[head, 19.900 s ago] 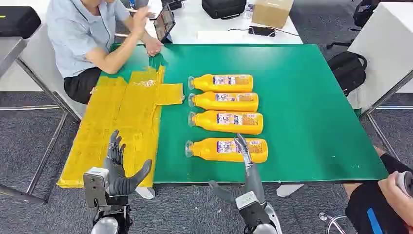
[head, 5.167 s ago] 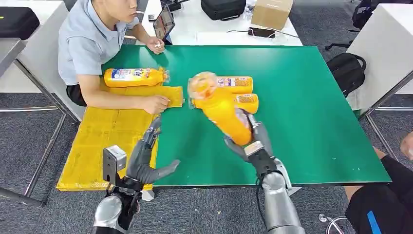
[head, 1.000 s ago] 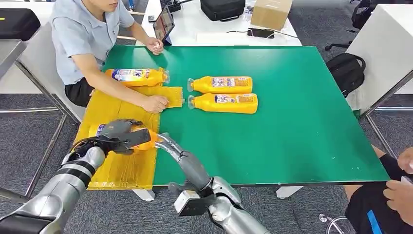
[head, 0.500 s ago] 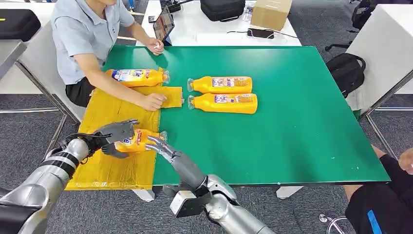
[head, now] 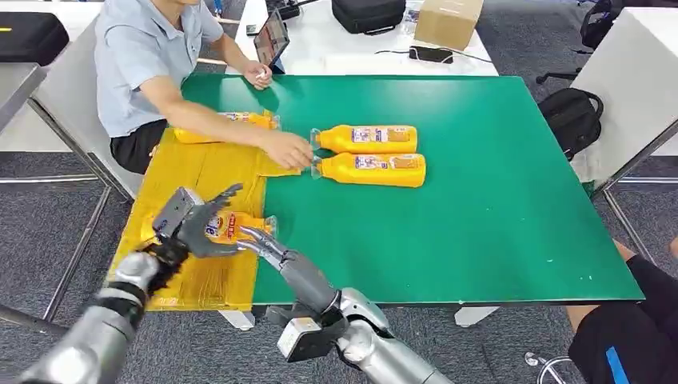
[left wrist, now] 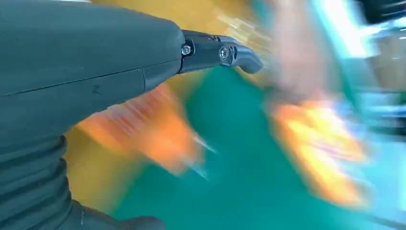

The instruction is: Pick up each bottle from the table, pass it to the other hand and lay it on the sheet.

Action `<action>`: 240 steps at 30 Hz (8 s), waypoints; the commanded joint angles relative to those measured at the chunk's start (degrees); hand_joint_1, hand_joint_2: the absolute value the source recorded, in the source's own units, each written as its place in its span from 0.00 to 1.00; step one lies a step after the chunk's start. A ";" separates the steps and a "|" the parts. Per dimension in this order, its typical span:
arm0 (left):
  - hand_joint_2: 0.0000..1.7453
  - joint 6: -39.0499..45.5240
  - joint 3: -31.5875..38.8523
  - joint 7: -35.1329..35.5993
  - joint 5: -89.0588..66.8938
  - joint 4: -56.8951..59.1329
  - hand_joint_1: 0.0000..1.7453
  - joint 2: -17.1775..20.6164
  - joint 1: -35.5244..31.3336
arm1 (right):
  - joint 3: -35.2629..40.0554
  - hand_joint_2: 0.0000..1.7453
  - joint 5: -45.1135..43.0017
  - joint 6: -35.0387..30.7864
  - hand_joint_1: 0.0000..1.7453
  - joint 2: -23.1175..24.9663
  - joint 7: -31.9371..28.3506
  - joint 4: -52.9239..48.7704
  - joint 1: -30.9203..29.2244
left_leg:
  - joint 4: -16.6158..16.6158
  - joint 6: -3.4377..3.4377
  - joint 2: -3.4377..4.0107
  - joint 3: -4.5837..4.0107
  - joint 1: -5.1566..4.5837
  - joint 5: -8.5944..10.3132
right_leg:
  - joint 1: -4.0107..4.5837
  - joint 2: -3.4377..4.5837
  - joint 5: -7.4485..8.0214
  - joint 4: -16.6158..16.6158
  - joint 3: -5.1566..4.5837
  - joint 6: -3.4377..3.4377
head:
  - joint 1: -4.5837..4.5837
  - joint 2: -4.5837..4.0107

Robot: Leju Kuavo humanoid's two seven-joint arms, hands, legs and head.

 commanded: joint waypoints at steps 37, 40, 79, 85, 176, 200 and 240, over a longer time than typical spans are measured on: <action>1.00 1.90 15.93 0.08 9.71 -48.53 0.00 -21.76 26.33 | -42.74 1.00 56.55 -6.89 0.00 -4.99 22.61 13.01 1.17 | -0.10 0.19 0.06 0.04 0.01 -0.06 | 0.08 -0.04 -0.02 -0.20 0.14 -0.19 | -0.04 0.00; 1.00 1.62 16.66 0.12 10.07 -46.47 0.00 -21.76 26.65 | -42.88 1.00 59.53 -7.69 0.00 -5.62 25.01 18.93 -0.90 | -0.12 0.16 0.02 -0.03 0.00 -0.01 | 0.06 -0.06 0.01 -0.22 0.07 -0.13 | -0.04 0.00; 1.00 -1.55 19.35 7.36 16.64 -49.41 0.00 -21.10 34.77 | -37.63 1.00 75.03 4.32 0.03 -7.40 43.98 32.80 -8.32 | -0.21 0.12 0.06 0.98 0.07 -0.15 | 0.15 -0.09 -0.16 -0.38 0.25 -0.38 | -0.04 0.00; 1.00 -2.04 18.73 6.84 18.25 -53.78 0.00 -20.94 34.66 | -36.37 1.00 75.03 7.60 0.96 -9.95 46.54 25.47 -10.01 | -0.10 0.18 0.11 0.95 0.03 -0.14 | 0.10 0.00 -0.15 -0.28 0.24 -0.30 | -0.04 0.00; 1.00 2.53 0.77 4.96 11.41 -36.20 0.00 -21.62 24.58 | -24.59 1.00 22.49 9.45 1.00 7.92 -1.90 9.48 1.30 | -0.09 0.20 0.00 0.17 0.14 -0.27 | 0.20 -0.03 -0.08 -0.31 0.27 -0.21 | -0.06 0.00; 1.00 2.00 -0.89 11.12 17.69 -28.40 1.00 -19.99 25.70 | -20.09 1.00 22.48 3.70 0.00 8.78 -1.90 9.52 -1.47 | -0.08 0.22 0.15 0.20 0.09 -0.31 | 0.16 0.12 -0.07 -0.27 0.22 -0.21 | -0.04 0.00; 1.00 23.70 12.30 12.29 -21.99 -21.20 1.00 -6.38 0.87 | 4.54 0.00 15.98 -13.66 0.00 -3.16 -1.90 -8.26 -1.37 | 0.01 0.02 -0.13 -0.32 0.21 0.09 | 0.25 -0.23 -0.03 0.07 -0.25 -0.21 | -0.11 0.00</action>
